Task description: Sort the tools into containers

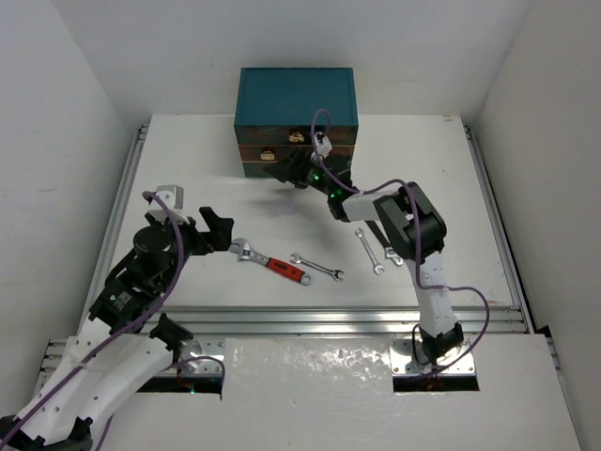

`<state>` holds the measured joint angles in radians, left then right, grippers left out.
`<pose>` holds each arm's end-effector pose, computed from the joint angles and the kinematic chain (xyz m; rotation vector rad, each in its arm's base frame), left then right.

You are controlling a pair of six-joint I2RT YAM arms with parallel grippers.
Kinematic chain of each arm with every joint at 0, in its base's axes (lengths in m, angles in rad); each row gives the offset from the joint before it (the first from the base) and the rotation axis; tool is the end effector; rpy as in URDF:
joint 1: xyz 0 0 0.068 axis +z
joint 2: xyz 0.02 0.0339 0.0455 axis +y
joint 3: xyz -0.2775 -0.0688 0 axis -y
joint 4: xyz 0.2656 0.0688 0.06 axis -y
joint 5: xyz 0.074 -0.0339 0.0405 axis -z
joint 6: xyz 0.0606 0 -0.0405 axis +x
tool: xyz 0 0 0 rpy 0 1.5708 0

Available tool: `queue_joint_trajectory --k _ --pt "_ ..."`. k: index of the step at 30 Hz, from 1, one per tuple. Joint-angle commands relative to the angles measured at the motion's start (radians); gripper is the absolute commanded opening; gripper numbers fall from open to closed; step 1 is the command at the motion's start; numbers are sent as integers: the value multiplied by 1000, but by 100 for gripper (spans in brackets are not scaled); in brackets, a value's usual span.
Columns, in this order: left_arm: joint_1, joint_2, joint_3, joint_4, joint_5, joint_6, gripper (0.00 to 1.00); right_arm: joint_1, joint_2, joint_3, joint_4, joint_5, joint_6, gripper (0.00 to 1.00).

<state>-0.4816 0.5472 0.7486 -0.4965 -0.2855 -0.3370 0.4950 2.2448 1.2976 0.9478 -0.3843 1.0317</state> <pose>0.1477 -0.0579 0.3314 -0.0631 1.8634 -0.3024 0.4531 0.2704 0.1498 0.1354 1.7763 1.4554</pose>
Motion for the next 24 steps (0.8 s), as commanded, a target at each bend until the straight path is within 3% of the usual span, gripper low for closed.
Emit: queue_joint_trajectory --k 1,10,16,24 --pt "17 -22 -12 50 16 16 100 25 44 94 -44 123 140 99" --pt "17 -67 -22 68 62 29 100 57 98 154 -118 392 281 92" --pt "17 -98 -29 79 80 32 100 71 136 158 -37 511 320 87" --pt "17 -115 -32 84 117 39 100 77 208 282 -10 552 317 82"
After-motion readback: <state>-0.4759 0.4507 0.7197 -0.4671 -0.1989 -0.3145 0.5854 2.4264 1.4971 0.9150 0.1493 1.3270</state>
